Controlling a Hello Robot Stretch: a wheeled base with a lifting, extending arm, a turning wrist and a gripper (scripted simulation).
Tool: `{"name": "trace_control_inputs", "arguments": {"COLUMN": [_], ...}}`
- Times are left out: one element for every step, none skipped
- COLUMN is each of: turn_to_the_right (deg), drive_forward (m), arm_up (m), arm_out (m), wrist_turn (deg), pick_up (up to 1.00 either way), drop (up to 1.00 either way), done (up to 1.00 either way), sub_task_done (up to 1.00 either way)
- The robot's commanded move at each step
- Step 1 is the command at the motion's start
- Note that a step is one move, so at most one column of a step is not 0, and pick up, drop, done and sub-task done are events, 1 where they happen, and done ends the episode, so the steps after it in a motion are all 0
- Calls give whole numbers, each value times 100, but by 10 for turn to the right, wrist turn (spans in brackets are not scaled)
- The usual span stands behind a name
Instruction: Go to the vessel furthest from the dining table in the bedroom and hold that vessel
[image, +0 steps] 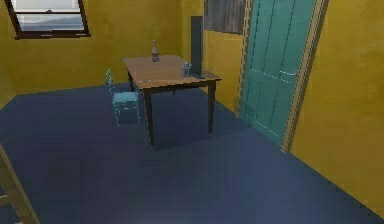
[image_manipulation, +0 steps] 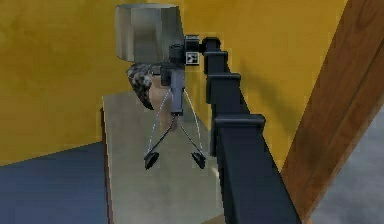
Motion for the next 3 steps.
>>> {"name": "trace_control_inputs", "arguments": {"turn_to_the_right": [0, 0, 0], "drive_forward": [0, 0, 0], "arm_up": [0, 0, 0], "arm_out": [0, 0, 0], "wrist_turn": [450, 450, 450], "pick_up": [0, 0, 0], "drop": [0, 0, 0], "done": [0, 0, 0], "sub_task_done": [0, 0, 0]}}
